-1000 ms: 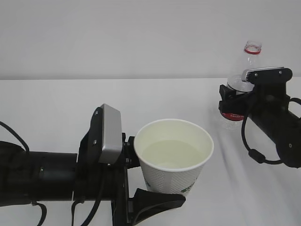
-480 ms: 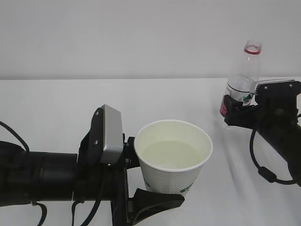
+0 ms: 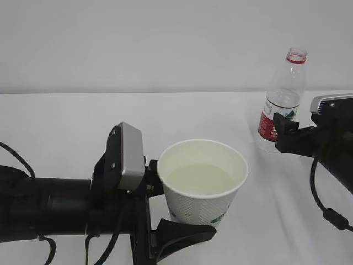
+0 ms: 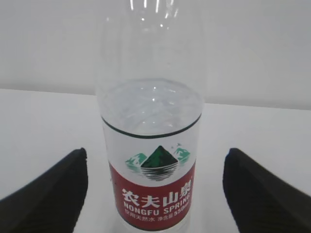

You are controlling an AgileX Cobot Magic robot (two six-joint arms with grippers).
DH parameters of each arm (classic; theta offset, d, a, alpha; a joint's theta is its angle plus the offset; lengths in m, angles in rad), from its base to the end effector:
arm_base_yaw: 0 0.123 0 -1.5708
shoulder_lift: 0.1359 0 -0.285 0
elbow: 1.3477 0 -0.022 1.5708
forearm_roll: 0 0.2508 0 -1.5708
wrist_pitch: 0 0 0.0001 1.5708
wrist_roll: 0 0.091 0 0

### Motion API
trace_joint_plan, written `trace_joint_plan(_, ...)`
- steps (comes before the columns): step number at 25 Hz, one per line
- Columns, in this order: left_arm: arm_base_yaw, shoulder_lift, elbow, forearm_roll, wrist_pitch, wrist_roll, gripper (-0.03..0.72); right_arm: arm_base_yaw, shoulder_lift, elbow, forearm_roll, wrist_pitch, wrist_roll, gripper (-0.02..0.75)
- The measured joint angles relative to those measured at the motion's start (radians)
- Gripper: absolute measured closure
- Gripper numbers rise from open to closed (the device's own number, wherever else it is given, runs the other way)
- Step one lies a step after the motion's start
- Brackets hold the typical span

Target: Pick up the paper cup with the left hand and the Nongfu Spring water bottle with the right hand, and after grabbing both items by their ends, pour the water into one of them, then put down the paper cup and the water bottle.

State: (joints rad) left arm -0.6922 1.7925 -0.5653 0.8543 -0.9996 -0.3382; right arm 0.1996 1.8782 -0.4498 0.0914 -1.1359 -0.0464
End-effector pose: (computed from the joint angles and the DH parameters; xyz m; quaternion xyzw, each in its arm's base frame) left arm 0.1870 -0.2300 0.1475 0.5124 0.6064 -0.3952 0.4621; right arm 0.2852 0.0500 0.1225 -0.0543 0.7742 0.0283 0.6300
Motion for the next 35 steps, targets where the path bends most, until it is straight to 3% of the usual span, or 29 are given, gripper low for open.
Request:
trace_joint_plan(26,0.0,0.0,0.0,-0.033,0.0,0.0,0.14,0.0,-0.286,0.265,-0.019,-0.003,0.007,0.108)
trace_joint_plan(35,0.0,0.0,0.0,-0.126,0.0,0.0,0.14,0.0,-0.288,0.276,-0.02,-0.003,0.007,0.112)
